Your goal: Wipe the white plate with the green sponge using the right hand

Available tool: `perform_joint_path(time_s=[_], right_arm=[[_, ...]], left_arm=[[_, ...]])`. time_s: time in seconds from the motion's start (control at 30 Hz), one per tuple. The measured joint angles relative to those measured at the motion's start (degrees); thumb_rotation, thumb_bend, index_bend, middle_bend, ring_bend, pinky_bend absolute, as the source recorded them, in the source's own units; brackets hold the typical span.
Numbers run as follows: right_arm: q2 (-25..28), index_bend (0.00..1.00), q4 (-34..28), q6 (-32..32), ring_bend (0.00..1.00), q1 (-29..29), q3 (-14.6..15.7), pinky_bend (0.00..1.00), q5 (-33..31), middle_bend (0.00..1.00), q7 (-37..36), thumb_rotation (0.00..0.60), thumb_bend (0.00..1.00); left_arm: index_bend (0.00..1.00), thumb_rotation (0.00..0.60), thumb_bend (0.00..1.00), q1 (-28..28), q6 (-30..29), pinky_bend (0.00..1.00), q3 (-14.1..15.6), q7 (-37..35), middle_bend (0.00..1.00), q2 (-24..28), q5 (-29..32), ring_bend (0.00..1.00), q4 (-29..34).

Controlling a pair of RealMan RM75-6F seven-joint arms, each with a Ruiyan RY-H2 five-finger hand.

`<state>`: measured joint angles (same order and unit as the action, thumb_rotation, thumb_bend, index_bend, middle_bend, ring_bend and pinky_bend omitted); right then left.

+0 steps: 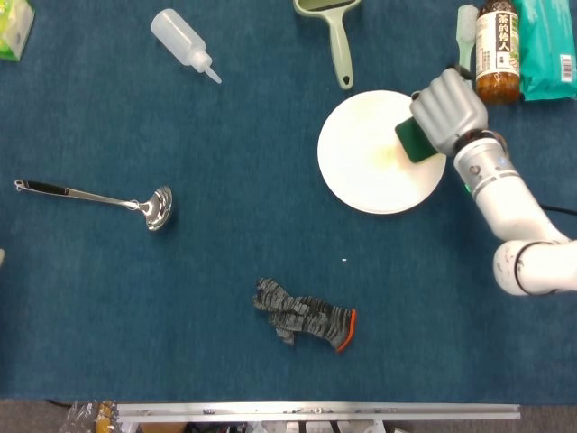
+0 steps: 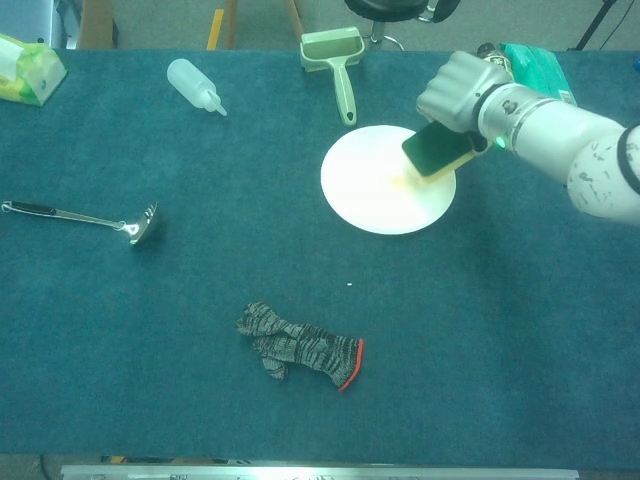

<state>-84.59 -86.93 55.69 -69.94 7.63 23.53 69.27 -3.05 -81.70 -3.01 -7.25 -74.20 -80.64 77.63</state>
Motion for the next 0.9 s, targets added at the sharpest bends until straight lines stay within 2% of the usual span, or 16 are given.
perform_joint_path(time_s=[0.43,0.63,0.9], right_arm=[[-4.95,0.34,9.51,-6.02,0.5,1.9,-0.28,0.37,2.67,0.54,-4.06,0.6,0.13],[-3.75,0.34,8.09,-4.73,0.5,1.89,0.62,0.37,1.33,0.54,-1.94,0.6,0.13],[-0.65,0.34,2.91,-0.37,0.5,1.2,1.63,0.37,-2.25,0.54,2.57,0.6,0.13]], left_arm=[[0.38,0.6,0.18,0.37,0.18,0.36,0.12,-1.18,0.3,-0.19,0.23,0.22,-1.04],[0.38,0.6,0.18,0.38,0.19,0.36,0.06,-1.29,0.3,-0.35,0.25,0.22,-1.2],[0.38,0.6,0.18,0.27,0.37,0.36,0.02,-0.98,0.3,-0.48,0.23,0.22,-1.07]])
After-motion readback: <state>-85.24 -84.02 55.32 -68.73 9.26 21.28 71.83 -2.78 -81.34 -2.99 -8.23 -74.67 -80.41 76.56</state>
